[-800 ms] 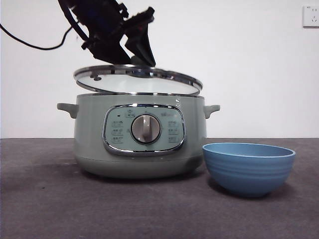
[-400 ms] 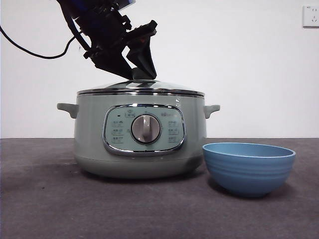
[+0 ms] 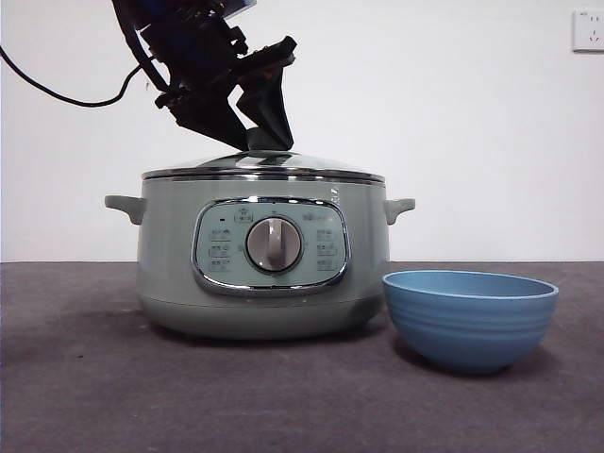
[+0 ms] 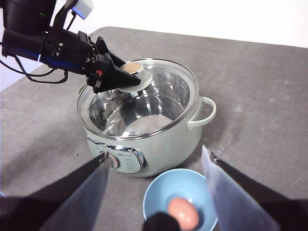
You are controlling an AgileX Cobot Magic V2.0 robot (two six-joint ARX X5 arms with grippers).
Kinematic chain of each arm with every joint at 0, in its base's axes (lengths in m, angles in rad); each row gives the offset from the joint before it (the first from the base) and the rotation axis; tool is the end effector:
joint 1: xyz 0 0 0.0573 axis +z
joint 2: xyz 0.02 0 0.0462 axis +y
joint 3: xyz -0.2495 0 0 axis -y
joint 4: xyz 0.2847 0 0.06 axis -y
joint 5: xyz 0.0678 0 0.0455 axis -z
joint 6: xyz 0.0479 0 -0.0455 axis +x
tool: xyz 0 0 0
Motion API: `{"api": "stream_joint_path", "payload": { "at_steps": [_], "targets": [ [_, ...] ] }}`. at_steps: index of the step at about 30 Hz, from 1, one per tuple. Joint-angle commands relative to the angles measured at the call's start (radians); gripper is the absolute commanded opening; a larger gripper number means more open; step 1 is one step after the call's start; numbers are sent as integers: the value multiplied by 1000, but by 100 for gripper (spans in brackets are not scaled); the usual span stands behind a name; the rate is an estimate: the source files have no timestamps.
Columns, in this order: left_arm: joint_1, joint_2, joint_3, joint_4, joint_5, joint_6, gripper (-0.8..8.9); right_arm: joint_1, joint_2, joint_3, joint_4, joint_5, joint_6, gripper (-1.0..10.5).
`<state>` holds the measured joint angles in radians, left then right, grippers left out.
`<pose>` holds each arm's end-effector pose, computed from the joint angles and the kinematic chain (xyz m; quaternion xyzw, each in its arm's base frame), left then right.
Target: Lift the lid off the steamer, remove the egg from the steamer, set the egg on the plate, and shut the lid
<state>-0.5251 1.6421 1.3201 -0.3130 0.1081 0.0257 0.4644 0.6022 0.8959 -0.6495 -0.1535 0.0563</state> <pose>0.3606 -0.2149 0.2507 0.0762 0.3016 -0.2997 0.9019 0.1554 0.0860 0.3446 -0.0010 0.1832 0.2942 0.9380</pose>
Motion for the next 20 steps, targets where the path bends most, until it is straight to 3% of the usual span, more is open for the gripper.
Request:
{"api": "stream_joint_path", "payload": {
  "at_steps": [1, 13, 20],
  "targets": [
    [-3, -10, -3, -16, -2, -3, 471, 2, -2, 2, 8, 2, 7, 323],
    [-3, -144, -2, -10, -2, -3, 471, 2, 0, 2, -4, 2, 6, 323],
    [-12, -333, -2, -183, 6, -8, 471, 2, 0, 2, -54, 0, 6, 322]
  ]
}}
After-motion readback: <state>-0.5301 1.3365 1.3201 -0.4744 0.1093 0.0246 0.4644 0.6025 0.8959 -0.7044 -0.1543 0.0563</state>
